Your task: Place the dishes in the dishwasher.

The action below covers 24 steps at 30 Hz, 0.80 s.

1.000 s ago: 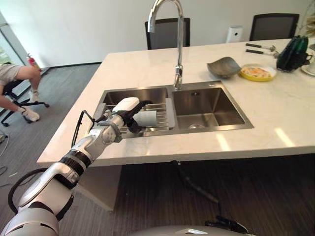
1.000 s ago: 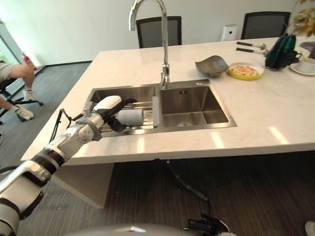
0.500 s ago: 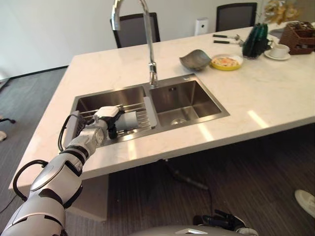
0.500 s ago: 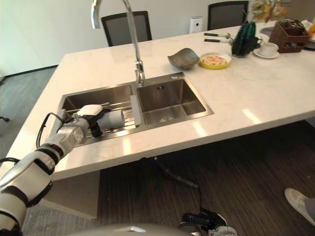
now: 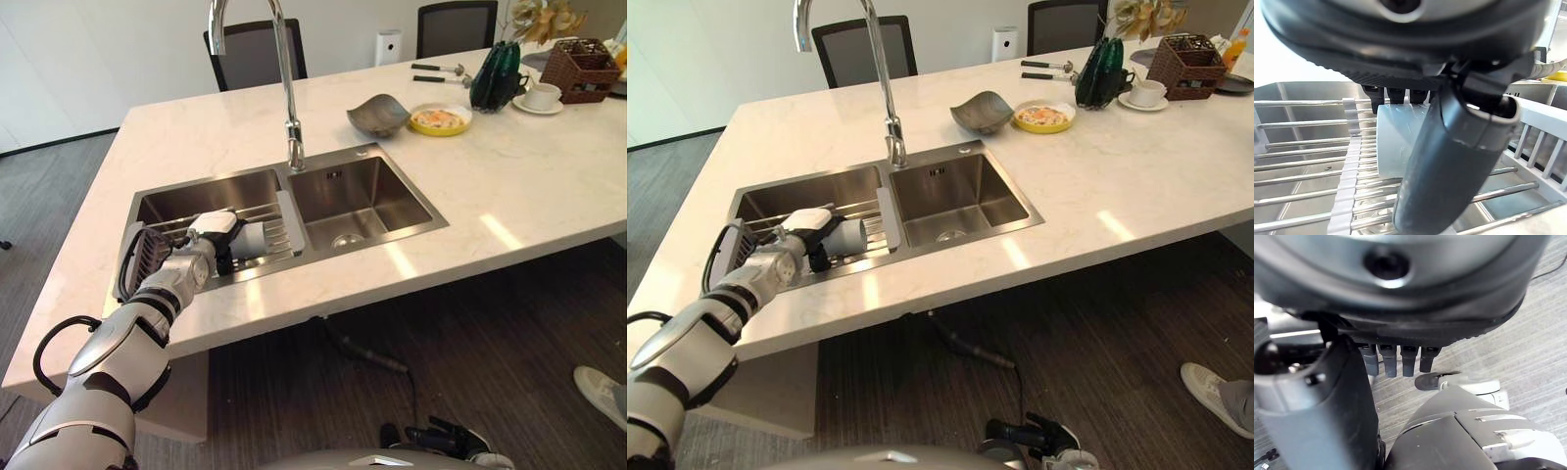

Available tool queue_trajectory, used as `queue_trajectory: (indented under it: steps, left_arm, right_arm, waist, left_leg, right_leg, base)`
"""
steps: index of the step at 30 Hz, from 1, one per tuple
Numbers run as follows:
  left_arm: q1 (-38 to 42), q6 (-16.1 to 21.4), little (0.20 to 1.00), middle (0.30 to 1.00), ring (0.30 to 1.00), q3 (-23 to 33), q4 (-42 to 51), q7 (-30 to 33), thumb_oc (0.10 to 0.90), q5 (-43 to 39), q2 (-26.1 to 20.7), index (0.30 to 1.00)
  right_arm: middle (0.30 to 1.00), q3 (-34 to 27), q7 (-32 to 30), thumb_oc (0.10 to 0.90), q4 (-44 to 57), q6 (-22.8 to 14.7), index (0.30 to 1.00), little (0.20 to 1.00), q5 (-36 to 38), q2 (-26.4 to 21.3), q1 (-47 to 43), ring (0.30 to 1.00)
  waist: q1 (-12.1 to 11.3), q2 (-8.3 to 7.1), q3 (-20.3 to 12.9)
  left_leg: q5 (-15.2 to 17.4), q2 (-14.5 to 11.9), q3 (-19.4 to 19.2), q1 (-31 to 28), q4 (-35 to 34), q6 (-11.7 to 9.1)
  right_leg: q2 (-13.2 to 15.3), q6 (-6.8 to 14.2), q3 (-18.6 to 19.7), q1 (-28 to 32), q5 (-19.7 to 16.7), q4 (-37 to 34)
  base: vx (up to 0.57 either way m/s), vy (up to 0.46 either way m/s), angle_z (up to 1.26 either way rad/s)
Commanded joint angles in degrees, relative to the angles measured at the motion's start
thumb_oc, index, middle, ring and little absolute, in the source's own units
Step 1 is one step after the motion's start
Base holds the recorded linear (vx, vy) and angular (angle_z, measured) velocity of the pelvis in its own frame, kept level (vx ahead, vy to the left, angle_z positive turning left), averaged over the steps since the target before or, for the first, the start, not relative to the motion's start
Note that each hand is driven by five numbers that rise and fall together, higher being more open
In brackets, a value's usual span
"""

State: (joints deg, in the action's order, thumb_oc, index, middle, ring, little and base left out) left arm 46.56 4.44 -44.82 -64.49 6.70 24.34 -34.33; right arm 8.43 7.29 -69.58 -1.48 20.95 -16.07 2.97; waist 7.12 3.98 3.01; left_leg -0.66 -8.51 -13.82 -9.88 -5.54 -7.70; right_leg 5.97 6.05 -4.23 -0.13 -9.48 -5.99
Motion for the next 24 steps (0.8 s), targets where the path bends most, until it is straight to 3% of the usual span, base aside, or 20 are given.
queue_trajectory:
  steps: [1, 16, 17, 18, 19, 24]
  left_arm:
    - [15.91, -2.13, 0.9, 0.9, 0.9, -0.68, -10.9, 0.12, 0.8, 3.87, -0.3, 0.9]
    - [10.51, -1.71, 0.9, 0.9, 0.9, -2.95, -9.82, -4.38, 0.8, 9.69, 2.09, 0.9]
    - [9.22, -1.63, 0.516, 0.516, 0.516, -2.86, -8.27, -4.83, 0.544, 9.61, 2.71, 0.516]
    - [8.78, -1.52, 0.436, 0.436, 0.436, -2.77, -7.73, -4.83, 0.491, 9.71, 3.09, 0.436]
    - [8.51, -1.52, 0.3, 0.3, 0.3, -2.84, -7.28, -4.86, 0.4, 9.66, 3.36, 0.3]
    - [8.11, -1.1, 0.3, 0.3, 0.3, -4.17, -4.32, -4.69, 0.4, 10.51, 4.5, 0.3]
  right_arm:
    - [0.9, 5.82, 0.31, 0.8, -4.8, 1.08, 0.9, 0.9, -0.45, -1.49, -0.91, 0.9]
    - [0.9, 6.19, 0.03, 0.8, -4.96, 1.38, 0.9, 0.9, -0.67, -1.89, -2.6, 0.9]
    - [0.9, 5.87, -0.31, 0.8, -5.27, 1.42, 0.9, 0.9, -0.53, -1.81, -2.59, 0.9]
    - [0.9, 5.8, -0.41, 0.8, -5.41, 1.47, 0.9, 0.9, -0.49, -1.7, -2.63, 0.9]
    - [0.9, 5.79, -0.45, 0.8, -5.45, 1.42, 0.9, 0.9, -0.45, -1.71, -2.63, 0.9]
    - [0.9, 5.61, -0.66, 0.8, -6.18, 1.41, 0.9, 0.9, -0.4, -2.01, -2.74, 0.9]
  waist:
    - [1.17, -0.62, 1.87]
    - [1.45, -0.86, 2.32]
    - [1.14, -0.97, 2.59]
    - [1.03, -1.02, 2.72]
    - [0.98, -1.04, 2.84]
    - [0.62, -1.22, 3.2]
  left_leg:
    - [4.21, 2.18, 0.01, -1.75, 0.54, 1.18]
    - [4.6, 2.64, -0.74, -0.65, 0.54, 1.49]
    - [4.71, 2.73, -0.82, -0.63, 0.54, 1.61]
    - [4.73, 2.74, -0.79, -0.64, 0.54, 1.65]
    - [4.76, 2.74, -0.8, -0.69, 0.54, 1.68]
    - [4.8, 2.54, -0.45, -0.95, 0.54, 1.79]
  right_leg:
    - [4.09, 7.0, -2.65, 2.73, 7.01, 0.99]
    - [4.53, 7.46, -2.7, 1.25, 6.25, 0.99]
    - [4.65, 7.54, -2.78, 1.17, 6.14, 0.99]
    - [4.61, 7.55, -2.77, 1.17, 6.14, 0.99]
    - [4.59, 7.55, -2.79, 1.2, 6.16, 0.99]
    - [4.34, 7.3, -3.06, 1.62, 6.42, 0.99]
  base:
    - [0.0, 0.0, 0.0]
    - [0.0, 0.009, -0.02]
    - [0.0, 0.0, 0.0]
    - [-0.03, 0.025, -0.01]
    - [0.0, 0.0, 0.0]
    - [0.0, 0.0, 0.0]
